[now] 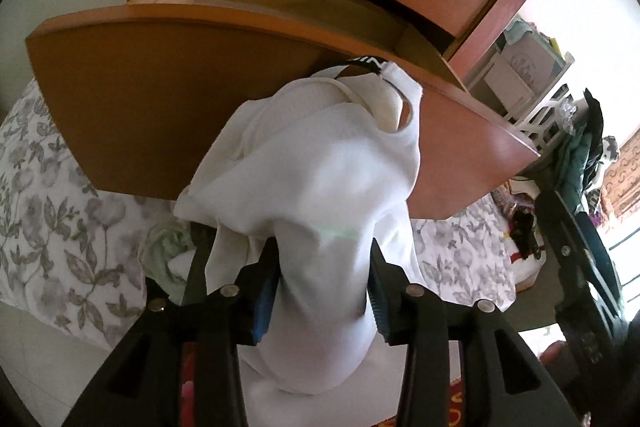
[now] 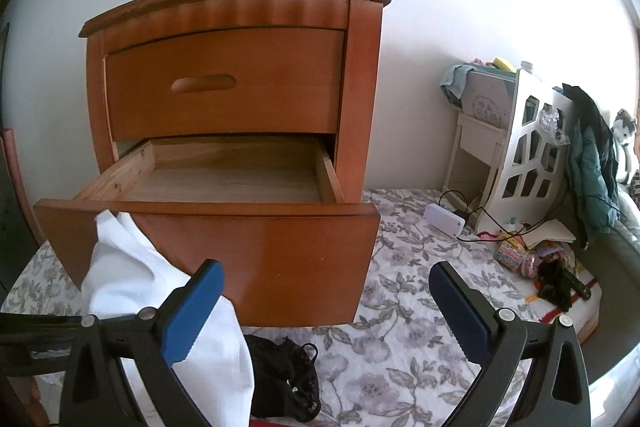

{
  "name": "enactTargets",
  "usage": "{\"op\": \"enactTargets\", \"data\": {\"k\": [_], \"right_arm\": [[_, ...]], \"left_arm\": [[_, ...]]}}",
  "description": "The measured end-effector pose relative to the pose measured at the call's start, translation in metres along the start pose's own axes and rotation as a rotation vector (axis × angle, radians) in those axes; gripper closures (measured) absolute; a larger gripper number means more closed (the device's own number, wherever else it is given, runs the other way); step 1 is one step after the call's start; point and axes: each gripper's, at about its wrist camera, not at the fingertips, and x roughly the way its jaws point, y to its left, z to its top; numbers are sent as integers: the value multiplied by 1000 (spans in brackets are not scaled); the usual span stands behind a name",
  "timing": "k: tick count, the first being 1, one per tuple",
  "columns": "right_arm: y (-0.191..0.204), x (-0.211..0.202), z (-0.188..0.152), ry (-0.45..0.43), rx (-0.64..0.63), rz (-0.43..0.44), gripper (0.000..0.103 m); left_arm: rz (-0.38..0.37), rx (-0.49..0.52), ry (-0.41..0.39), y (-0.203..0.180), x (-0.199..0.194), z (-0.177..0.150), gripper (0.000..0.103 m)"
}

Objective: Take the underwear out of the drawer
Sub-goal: 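Carry the white cloth down toward the garment pile on the blanket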

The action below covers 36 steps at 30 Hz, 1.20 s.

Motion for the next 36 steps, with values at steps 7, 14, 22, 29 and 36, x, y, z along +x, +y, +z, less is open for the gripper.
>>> {"op": "enactTargets", "data": {"k": [7, 14, 22, 29, 36], "right_arm": [[0, 0, -1, 0, -4, -1, 0], [0, 1, 0, 3, -5, -2, 0], [1, 2, 0, 5, -6, -2, 0], [1, 2, -1, 5, -8, -2, 0], [2, 2, -2, 17, -24, 10, 0]], "left_arm": [[-20, -23, 0, 3, 2, 0, 54], [-46, -45, -28, 12, -21, -3, 40], [-26, -68, -69, 21, -46, -5, 32], [43, -25, -160, 25, -78, -2, 32], [51, -49, -169, 32, -80, -2, 12]]}}
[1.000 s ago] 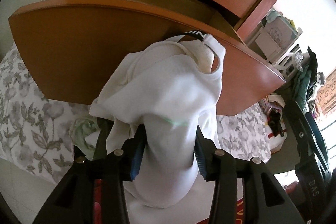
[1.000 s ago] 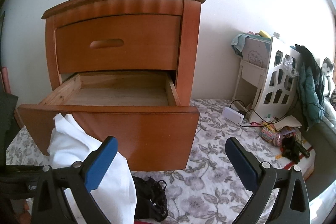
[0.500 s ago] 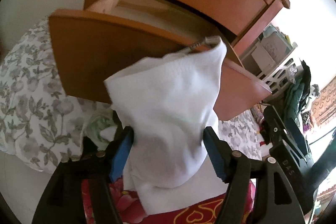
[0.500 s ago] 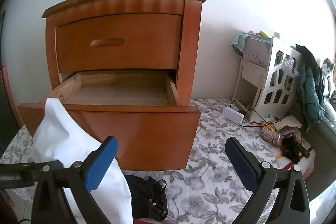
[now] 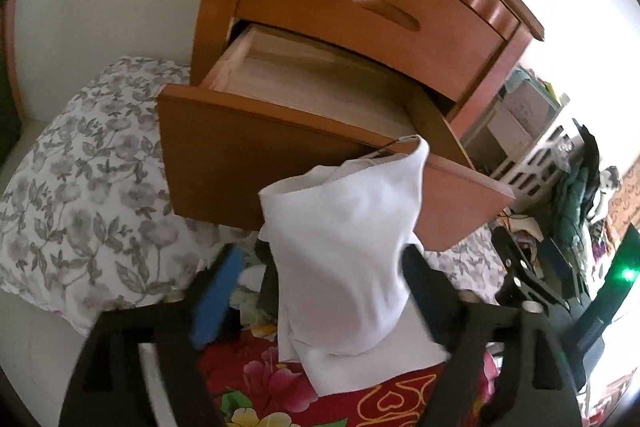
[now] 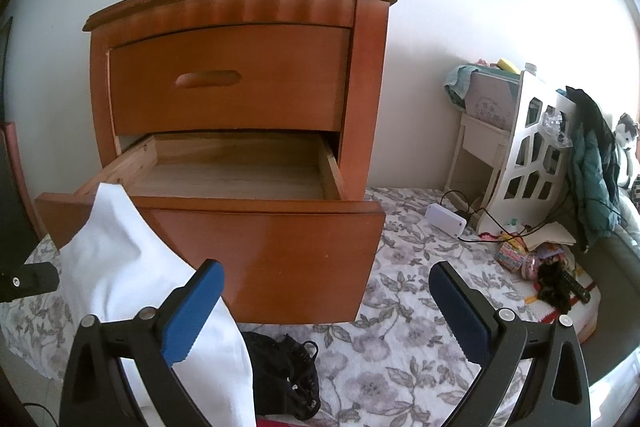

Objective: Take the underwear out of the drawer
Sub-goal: 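Carry the white cloth down toward the garment pile on the blanket, then lower the white cloth onto the garment pile and open the left tool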

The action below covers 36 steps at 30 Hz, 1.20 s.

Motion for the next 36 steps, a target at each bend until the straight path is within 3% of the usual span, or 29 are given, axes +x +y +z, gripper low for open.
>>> {"op": "enactTargets", "data": {"k": [9, 21, 27, 36], "right_arm": [[15, -3, -1, 64, -72, 44, 0], [14, -27, 10, 159, -10, 97, 0], [19, -44, 18, 174, -1, 103, 0], [20, -65, 28, 170, 17, 105, 0]], "left_arm": [[136, 27, -34, 4, 0, -4, 6], [244, 75, -98, 1, -27, 3, 6], [277, 103, -143, -4, -44, 7, 6], [396, 155, -157, -19, -62, 7, 6]]}}
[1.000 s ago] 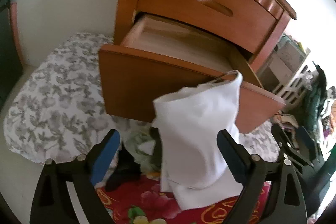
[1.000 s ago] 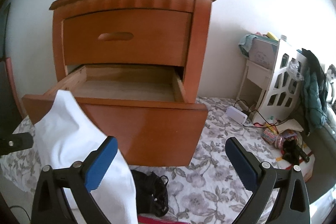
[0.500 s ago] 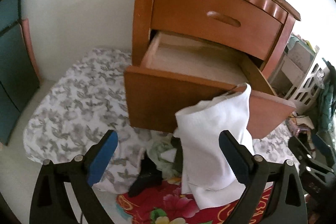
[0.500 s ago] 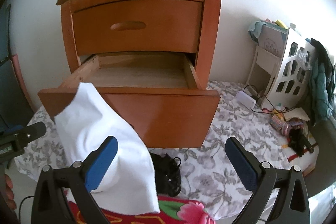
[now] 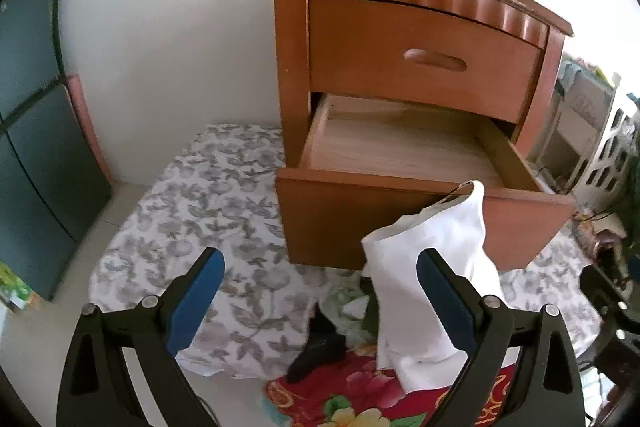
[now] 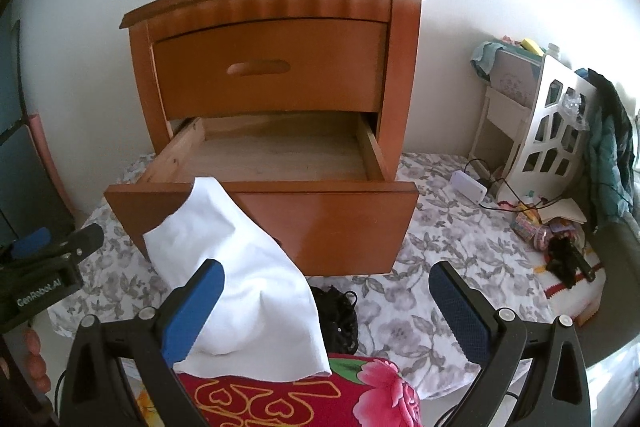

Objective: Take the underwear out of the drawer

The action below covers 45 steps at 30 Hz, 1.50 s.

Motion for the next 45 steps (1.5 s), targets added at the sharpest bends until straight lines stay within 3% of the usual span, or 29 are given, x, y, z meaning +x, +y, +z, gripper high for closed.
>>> {"op": "enactTargets", "data": {"k": [14, 45], "right_arm": [[-4, -17, 3, -7, 25, 20, 0], [-8, -23, 4, -18, 39, 16, 0]], "left_arm": [[87, 57, 21, -5, -16, 1, 6], [52, 76, 29, -11, -23, 1, 6]]}}
